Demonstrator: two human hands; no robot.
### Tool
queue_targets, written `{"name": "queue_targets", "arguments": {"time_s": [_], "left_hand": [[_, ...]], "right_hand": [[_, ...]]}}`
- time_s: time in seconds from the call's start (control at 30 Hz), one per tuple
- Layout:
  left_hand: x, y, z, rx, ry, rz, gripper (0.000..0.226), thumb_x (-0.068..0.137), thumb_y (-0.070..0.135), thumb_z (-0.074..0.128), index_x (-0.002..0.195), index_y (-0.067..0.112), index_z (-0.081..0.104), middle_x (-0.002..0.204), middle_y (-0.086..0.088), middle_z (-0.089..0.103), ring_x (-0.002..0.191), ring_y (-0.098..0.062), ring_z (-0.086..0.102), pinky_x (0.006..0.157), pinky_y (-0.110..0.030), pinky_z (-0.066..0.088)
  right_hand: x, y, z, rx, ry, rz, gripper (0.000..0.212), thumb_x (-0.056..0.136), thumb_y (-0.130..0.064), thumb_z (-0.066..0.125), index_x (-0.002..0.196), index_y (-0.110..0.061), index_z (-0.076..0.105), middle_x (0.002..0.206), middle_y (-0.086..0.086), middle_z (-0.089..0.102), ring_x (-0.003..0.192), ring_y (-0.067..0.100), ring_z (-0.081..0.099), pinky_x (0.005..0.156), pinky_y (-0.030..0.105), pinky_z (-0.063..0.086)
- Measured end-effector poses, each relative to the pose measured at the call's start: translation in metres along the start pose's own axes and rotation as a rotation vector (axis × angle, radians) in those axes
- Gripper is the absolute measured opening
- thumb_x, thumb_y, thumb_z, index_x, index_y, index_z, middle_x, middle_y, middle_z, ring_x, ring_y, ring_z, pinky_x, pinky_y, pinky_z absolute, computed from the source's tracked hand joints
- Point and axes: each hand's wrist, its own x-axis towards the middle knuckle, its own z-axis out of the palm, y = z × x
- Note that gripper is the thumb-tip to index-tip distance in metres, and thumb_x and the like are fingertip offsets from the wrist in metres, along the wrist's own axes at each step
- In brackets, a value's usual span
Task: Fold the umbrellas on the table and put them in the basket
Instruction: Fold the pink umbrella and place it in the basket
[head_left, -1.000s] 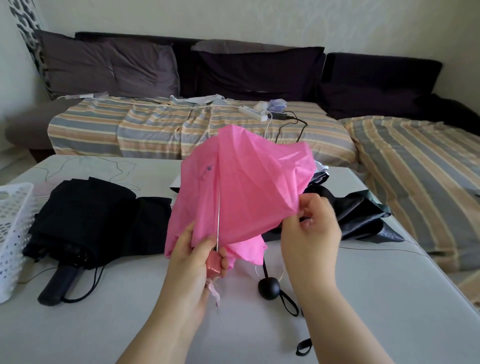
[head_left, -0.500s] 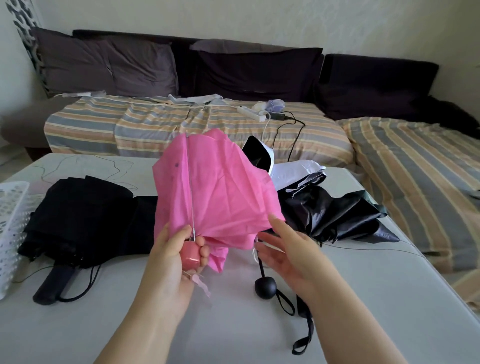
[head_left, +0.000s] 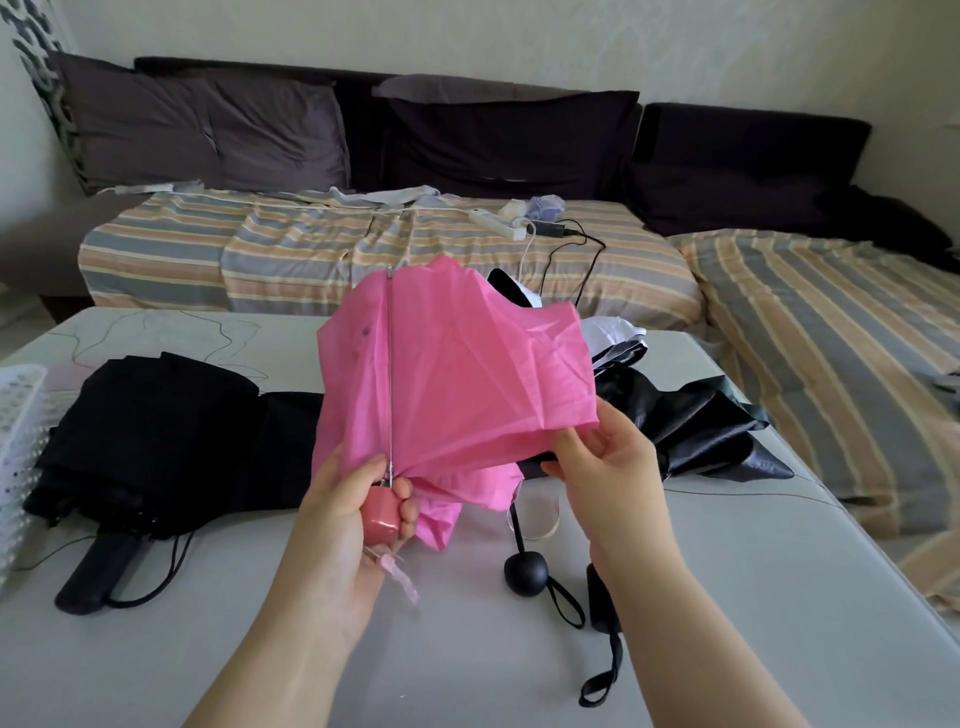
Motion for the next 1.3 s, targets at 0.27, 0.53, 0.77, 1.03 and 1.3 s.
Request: {"name": "queue_targets", "arguments": {"time_s": [0.27, 0.53, 0.77, 1.03, 1.3], "left_hand": [[-0.004, -0.006, 0.007, -0.045, 0.065, 0.058, 0.016, 0.094, 0.009, 0.049, 0.082, 0.019, 0.051, 0.053, -0.002, 0.05, 0.039, -0.012, 0.048, 0.034, -0.017, 0.037], [-0.007, -0.005, 0.006, 0.058, -0.003, 0.176, 0.013, 0.095, 0.004, 0.047, 0.101, 0.013, 0.054, 0.058, -0.007, 0.05, 0.041, -0.013, 0.051, 0.036, -0.019, 0.039], [-0.008, -0.006, 0.004, 0.126, -0.039, 0.238, 0.031, 0.093, -0.003, 0.046, 0.107, 0.023, 0.058, 0.048, -0.011, 0.052, 0.037, -0.016, 0.049, 0.033, -0.023, 0.041], [-0.006, -0.001, -0.002, 0.153, -0.057, 0.235, 0.032, 0.094, -0.003, 0.044, 0.116, 0.018, 0.053, 0.043, -0.012, 0.053, 0.031, -0.018, 0.048, 0.031, -0.021, 0.039], [-0.009, -0.004, 0.006, 0.326, -0.062, 0.207, 0.054, 0.096, 0.037, 0.039, 0.133, 0.066, 0.014, 0.046, -0.008, 0.053, 0.04, -0.018, 0.046, 0.041, -0.027, 0.04]], "right_hand": [[-0.009, -0.008, -0.007, 0.18, 0.11, -0.152, 0.041, 0.084, 0.018, 0.048, 0.082, -0.018, 0.068, 0.065, -0.007, 0.068, 0.064, 0.007, 0.058, 0.064, 0.019, 0.049], [0.001, -0.01, -0.024, 0.735, -0.37, 0.158, 0.049, 0.062, 0.009, 0.069, 0.107, -0.013, 0.068, 0.098, 0.012, 0.069, 0.09, 0.024, 0.067, 0.083, 0.035, 0.057], [-0.003, -0.015, -0.022, 0.427, -0.154, 0.244, 0.022, 0.085, -0.017, 0.062, 0.1, -0.001, 0.064, 0.084, 0.01, 0.073, 0.072, 0.02, 0.071, 0.065, 0.038, 0.06], [-0.008, -0.009, -0.018, 0.703, -0.401, 0.245, 0.105, 0.029, -0.055, 0.093, 0.118, -0.012, 0.06, 0.114, 0.016, 0.069, 0.102, 0.029, 0.068, 0.079, 0.037, 0.059], [-0.027, -0.008, 0.015, 0.238, -0.362, 0.257, 0.06, 0.074, -0.065, 0.046, 0.113, -0.022, 0.06, 0.104, -0.001, 0.074, 0.097, 0.008, 0.069, 0.078, 0.019, 0.051]]}}
